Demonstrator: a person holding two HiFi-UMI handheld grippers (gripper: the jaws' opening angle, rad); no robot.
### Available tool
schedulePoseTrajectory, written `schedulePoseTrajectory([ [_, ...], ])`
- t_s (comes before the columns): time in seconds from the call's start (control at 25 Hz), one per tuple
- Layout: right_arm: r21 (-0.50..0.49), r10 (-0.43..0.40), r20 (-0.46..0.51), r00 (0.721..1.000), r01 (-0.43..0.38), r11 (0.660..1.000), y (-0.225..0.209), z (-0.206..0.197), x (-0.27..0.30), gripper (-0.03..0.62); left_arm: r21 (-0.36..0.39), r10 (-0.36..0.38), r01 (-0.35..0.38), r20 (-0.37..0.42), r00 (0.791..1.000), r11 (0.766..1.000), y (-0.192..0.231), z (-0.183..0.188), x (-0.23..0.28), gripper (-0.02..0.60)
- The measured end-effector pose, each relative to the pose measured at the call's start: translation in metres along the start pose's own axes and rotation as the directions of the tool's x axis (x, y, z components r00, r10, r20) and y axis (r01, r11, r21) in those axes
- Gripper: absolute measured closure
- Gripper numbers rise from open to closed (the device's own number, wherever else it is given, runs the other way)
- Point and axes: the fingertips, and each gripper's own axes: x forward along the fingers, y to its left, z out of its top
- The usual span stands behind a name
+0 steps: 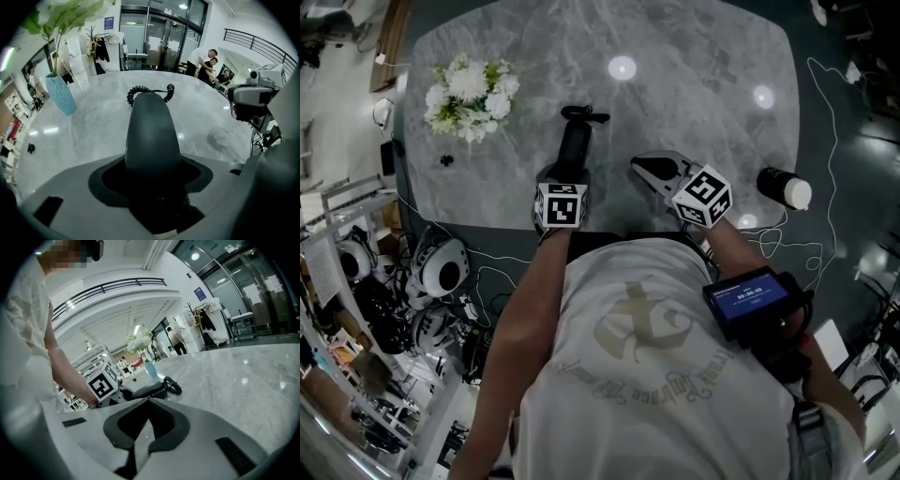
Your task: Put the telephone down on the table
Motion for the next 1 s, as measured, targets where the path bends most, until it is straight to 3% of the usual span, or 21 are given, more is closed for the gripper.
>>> schedulePoseTrajectory([
  [0.32, 0.002, -0.016, 0.005, 1.0, 0.016, 1.0, -0.004, 0.003, -0.002, 0.579, 0.004, -0.017, 0.017, 0.001, 1.0, 1.0, -0.001, -0.001, -0.001, 0.291],
  [0.56, -0.006, 0.003, 0.011, 1.0, -0.003, 1.0, -0.001, 0.009, 0.004, 0.579, 0.019, -0.059, 0.058, 0.091, 0.994, 0.998, -0.002, 0.016, -0.017, 0.242],
  [1.0, -0.039, -0.013, -0.003, 1.0, 0.013, 0.999, 0.002, 0.009, 0.002, 0.579, 0.017, -0.084, 0.082, 0.221, 0.972, 0.996, 0.003, 0.019, -0.056, 0.238],
])
